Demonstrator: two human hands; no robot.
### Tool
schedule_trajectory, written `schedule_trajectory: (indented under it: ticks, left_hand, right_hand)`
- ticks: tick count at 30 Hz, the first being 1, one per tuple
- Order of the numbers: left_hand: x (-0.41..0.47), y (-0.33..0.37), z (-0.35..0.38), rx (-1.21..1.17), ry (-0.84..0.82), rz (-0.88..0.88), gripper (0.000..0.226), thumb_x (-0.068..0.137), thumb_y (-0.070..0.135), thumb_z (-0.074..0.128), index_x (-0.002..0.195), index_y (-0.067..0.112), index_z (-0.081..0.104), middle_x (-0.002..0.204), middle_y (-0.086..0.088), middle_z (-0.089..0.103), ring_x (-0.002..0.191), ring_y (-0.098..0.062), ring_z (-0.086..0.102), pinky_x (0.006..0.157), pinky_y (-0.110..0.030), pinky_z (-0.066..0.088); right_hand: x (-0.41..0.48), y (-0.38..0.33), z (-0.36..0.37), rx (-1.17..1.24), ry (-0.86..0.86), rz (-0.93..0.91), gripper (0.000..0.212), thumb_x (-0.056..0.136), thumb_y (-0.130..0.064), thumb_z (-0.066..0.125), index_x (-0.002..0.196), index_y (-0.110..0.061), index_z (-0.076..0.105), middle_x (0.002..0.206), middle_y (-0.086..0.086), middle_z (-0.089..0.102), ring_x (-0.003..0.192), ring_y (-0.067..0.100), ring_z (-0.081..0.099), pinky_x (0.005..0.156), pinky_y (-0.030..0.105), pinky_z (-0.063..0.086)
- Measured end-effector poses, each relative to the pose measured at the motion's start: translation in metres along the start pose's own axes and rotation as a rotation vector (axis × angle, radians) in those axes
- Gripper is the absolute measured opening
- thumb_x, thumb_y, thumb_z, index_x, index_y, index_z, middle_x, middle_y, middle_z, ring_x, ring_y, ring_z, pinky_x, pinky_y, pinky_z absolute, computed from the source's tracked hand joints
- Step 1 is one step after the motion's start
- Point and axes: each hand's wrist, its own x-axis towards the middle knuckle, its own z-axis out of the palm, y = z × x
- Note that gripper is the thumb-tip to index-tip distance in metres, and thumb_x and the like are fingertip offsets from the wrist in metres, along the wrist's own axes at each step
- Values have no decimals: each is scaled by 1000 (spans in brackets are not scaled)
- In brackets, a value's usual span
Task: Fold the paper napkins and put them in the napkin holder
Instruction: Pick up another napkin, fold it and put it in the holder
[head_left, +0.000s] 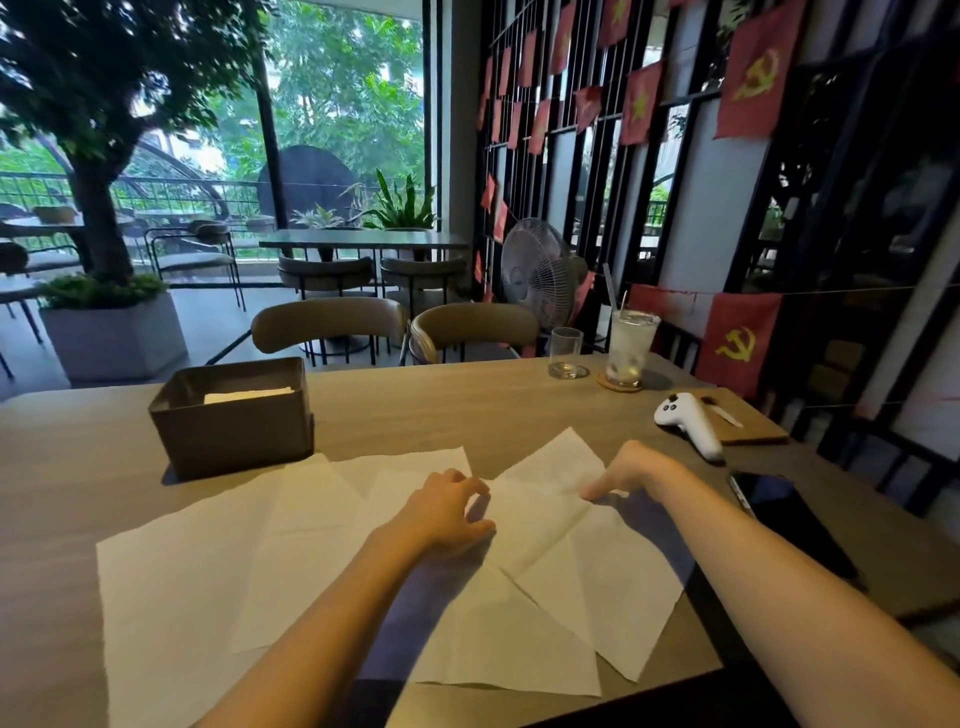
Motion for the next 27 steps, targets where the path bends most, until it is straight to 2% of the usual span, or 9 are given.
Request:
schedule_trajectory:
  ticks: [3, 5, 7, 9, 13, 15, 18, 24, 27]
  left_hand:
    - [0, -2, -4, -6, -27, 8, 52, 87, 43, 55, 135, 26, 44, 140, -5, 43, 126, -24, 39, 104, -37, 38]
    - [0, -4, -2, -5, -40, -2, 52, 87, 43, 55, 135, 27, 44, 140, -5, 43, 126, -24, 39, 104, -38, 38]
    - [0, -5, -4, -17, -40, -11, 53, 87, 44, 55, 135, 27, 43, 140, -5, 43, 127, -24, 39, 105, -39, 37]
    - [0, -8, -5, -67, -43, -34, 54, 86, 43, 56, 136, 27, 42, 142, -6, 42, 129, -25, 37, 107, -40, 36]
    - [-6, -10, 1, -287, -6, -40, 67, 81, 48, 60, 139, 31, 33, 147, -7, 37, 134, -25, 35, 110, -41, 34]
    - [-10, -11, 4, -426, 91, -77, 76, 76, 55, 63, 139, 43, 23, 150, -8, 33, 137, -25, 32, 111, -43, 32]
    - [-6, -11, -2, -406, 176, -184, 81, 79, 53, 63, 144, 20, 28, 149, -9, 32, 136, -27, 29, 110, -39, 30]
    - [-2, 3, -11, -960, 197, -361, 85, 64, 73, 61, 125, 15, 53, 131, -8, 57, 117, -26, 55, 101, -39, 44]
    - [-5, 4, -24, -1410, 267, -269, 51, 77, 48, 67, 113, 13, 58, 110, -5, 66, 98, -17, 62, 90, -31, 49]
  right_hand:
    - [12, 2, 2, 16, 6, -29, 79, 58, -43, 79, 121, -5, 51, 124, 16, 56, 120, 36, 50, 97, 43, 46]
    - [11, -3, -2, 33, 38, -50, 64, 59, -39, 77, 109, -5, 55, 111, 16, 59, 110, 33, 55, 85, 39, 50]
    - [3, -11, -11, 52, 76, -105, 31, 72, -26, 76, 86, -6, 56, 78, 9, 55, 73, 21, 54, 60, 30, 44]
    - [-4, -23, -21, 73, 110, -179, 18, 77, -17, 74, 75, -12, 58, 69, 6, 49, 65, 18, 48, 58, 29, 40]
    - [-12, -45, -35, 158, 183, -391, 62, 76, -11, 78, 131, -8, 51, 119, 11, 54, 110, 27, 56, 77, 31, 45]
    - [-20, -60, -42, 173, 216, -524, 63, 74, -8, 78, 132, -7, 52, 120, 11, 56, 109, 26, 57, 75, 30, 46]
    - [-43, -85, -52, 186, 278, -721, 40, 72, -3, 76, 110, -9, 66, 96, 1, 61, 92, 21, 60, 69, 26, 47]
    - [-97, -127, -61, 278, 292, -938, 14, 73, -3, 76, 87, -5, 71, 81, 10, 67, 67, 14, 59, 60, 23, 48]
    - [-109, -138, -63, 374, 308, -999, 9, 75, -9, 78, 75, -10, 69, 77, 10, 67, 64, 14, 59, 61, 25, 49]
